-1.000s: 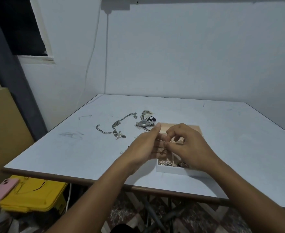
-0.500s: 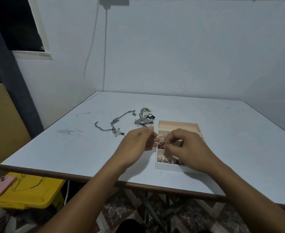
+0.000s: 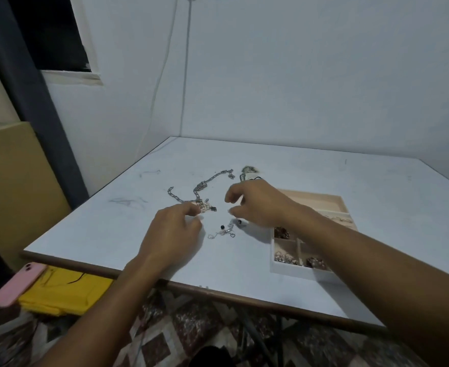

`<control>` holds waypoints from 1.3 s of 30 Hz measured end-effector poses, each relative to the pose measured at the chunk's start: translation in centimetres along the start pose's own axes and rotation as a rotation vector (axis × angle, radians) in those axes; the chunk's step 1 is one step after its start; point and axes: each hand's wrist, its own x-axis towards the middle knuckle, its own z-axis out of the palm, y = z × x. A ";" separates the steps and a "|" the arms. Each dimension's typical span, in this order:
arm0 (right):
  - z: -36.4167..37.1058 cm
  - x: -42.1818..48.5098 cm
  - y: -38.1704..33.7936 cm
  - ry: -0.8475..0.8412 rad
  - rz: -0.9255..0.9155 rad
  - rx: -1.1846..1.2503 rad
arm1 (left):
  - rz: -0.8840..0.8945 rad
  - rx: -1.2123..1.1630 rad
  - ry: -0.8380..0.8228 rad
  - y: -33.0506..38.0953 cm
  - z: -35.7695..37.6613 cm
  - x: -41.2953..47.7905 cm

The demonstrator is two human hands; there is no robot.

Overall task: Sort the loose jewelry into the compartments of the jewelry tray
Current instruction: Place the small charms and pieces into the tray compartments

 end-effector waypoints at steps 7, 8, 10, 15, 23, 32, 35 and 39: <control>1.6 4.9 -2.0 -0.117 0.027 -0.090 | 0.079 0.152 -0.015 -1.9 0.5 1.6; 2.0 5.3 -2.0 -0.125 0.042 -0.101 | 0.079 0.175 -0.013 -2.1 0.7 1.8; 2.4 6.0 -2.1 -0.143 0.077 -0.110 | 0.075 0.220 -0.003 -2.3 0.9 2.1; 2.5 6.8 -2.2 -0.177 0.091 -0.088 | 0.098 0.291 -0.005 -2.4 1.1 3.0; 1.3 6.8 -1.9 -0.198 0.001 -0.127 | 0.010 0.101 0.072 -1.6 1.4 5.0; -2.7 5.9 -1.8 -0.100 -0.052 0.003 | -0.152 -0.521 0.090 2.1 1.9 6.5; -4.0 5.7 -1.9 -0.075 -0.064 0.022 | -0.196 -0.627 0.066 2.7 2.5 6.9; -5.5 5.3 -1.9 -0.026 -0.074 0.026 | -0.221 -0.755 0.042 4.1 2.9 7.0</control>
